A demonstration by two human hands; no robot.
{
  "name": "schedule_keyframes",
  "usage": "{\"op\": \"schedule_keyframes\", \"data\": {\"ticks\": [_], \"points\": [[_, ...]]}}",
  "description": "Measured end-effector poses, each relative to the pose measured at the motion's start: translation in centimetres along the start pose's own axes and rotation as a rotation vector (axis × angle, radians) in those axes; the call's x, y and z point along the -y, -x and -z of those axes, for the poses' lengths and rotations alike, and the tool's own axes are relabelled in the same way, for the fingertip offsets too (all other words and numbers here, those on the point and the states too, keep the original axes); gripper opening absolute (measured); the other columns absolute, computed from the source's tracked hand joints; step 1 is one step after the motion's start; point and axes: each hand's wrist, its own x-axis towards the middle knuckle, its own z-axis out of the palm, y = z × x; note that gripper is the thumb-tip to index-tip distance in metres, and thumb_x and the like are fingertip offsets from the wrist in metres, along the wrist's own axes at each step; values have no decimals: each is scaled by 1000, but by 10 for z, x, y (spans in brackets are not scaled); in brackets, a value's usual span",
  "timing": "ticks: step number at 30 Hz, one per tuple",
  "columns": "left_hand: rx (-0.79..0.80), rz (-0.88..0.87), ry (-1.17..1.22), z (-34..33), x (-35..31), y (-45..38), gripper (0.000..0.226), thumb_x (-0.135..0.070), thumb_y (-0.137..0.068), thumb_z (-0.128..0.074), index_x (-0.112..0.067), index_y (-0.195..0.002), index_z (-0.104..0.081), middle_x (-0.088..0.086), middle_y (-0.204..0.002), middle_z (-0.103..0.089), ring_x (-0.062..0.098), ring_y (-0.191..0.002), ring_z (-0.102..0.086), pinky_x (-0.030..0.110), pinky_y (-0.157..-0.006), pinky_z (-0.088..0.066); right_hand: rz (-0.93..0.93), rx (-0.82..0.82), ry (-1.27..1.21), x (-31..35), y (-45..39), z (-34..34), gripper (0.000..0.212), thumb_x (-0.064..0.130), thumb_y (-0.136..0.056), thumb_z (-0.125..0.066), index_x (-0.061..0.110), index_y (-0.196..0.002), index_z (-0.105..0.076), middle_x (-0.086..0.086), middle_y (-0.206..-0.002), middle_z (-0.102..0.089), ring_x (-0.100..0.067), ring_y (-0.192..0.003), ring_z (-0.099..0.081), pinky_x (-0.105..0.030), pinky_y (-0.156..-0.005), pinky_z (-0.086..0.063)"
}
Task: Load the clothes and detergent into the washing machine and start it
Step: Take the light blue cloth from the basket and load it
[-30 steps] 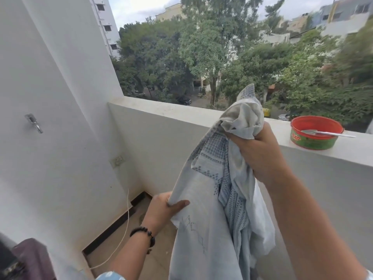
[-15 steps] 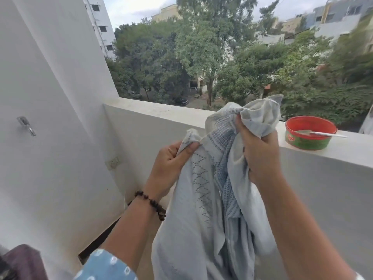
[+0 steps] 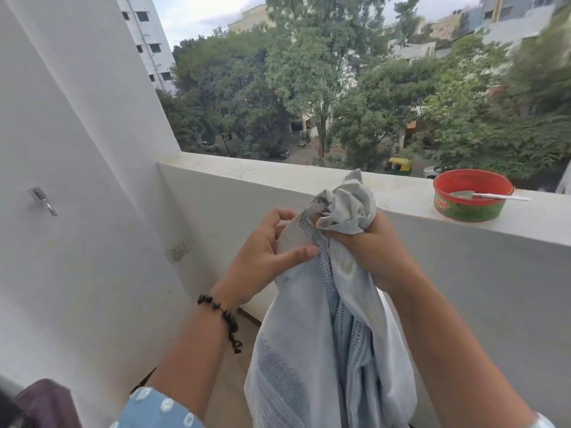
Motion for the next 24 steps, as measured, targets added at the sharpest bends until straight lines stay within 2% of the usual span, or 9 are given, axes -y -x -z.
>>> {"op": "schedule_keyframes", "data": {"ticks": [2, 5, 8, 10, 12, 15, 20, 22, 24], "points": [[11, 75, -26, 3, 15, 7, 57, -29, -67, -83, -13, -117, -59, 7, -111, -72, 26, -103, -70, 46, -88, -57, 25, -38, -29, 3, -3, 3, 33, -4, -83, -68, 28, -77, -77, 7, -82, -75, -8, -83, -71, -24, -72, -55], [-16, 183, -94, 10, 40, 21, 53, -38, -68, -83, -14, -113, -67, 6, -110, -74, 28, -102, -71, 48, -89, -56, 28, -127, -130, 13, -5, 12, 22, 0, -85, -69, 22, -88, -73, 2, -86, -74, -15, -88, -71, -27, -73, -56], [-82, 256, -95, 24, 63, 35, 41, -34, -75, -83, -10, -106, -70, 7, -102, -76, 31, -95, -72, 39, -79, -59, 50, -272, -196, 23, -7, 29, 22, 2, -84, -70, 23, -90, -72, 4, -85, -74, -14, -88, -71, -29, -73, -56], [-127, 287, -123, 35, 74, 45, 34, -29, -79, -79, -6, -103, -71, 9, -97, -77, 33, -92, -72, 37, -77, -60, 69, -379, -236, 30, -8, 41, 22, 5, -83, -71, 13, -103, -69, 3, -87, -74, -15, -89, -71, -27, -72, -56], [-181, 295, -194, 47, 84, 53, 43, -45, -75, -80, -10, -100, -74, 8, -96, -77, 31, -91, -73, 46, -82, -59, 87, -468, -288, 35, -7, 52, 28, 8, -81, -73, 8, -108, -65, 5, -84, -74, -13, -85, -72, -26, -70, -56], [-278, 259, -196, 58, 85, 57, 50, -57, -67, -75, -12, -89, -75, 9, -91, -77, 31, -86, -73, 49, -82, -58, 95, -522, -304, 39, -5, 62, 21, 12, -78, -74, 16, -97, -66, 8, -82, -75, -12, -86, -72, -26, -70, -56], [-433, 139, -35, 49, 44, 31, 29, -37, -79, -66, -8, -84, -69, 4, -73, -76, 16, -61, -71, 27, -55, -57, 68, -445, -262, 34, -5, 51, 17, 13, -76, -74, 16, -91, -67, 8, -79, -75, -10, -82, -72, -23, -68, -56], [-432, 65, -45, 37, 22, 16, 24, -37, -77, -67, -15, -83, -73, 6, -75, -76, 19, -63, -70, 34, -61, -57, 19, -332, -239, 27, -4, 37, 25, 16, -71, -75, 11, -94, -68, 4, -81, -75, -12, -83, -72, -24, -69, -56], [-371, -28, -79, 23, 1, 2, 18, -38, -76, -74, -22, -85, -78, 6, -80, -77, 23, -71, -70, 42, -70, -55, -71, -139, -181, 15, -2, 19, 35, 17, -68, -77, 7, -101, -69, -3, -90, -75, -17, -90, -71, -29, -76, -56]]}}
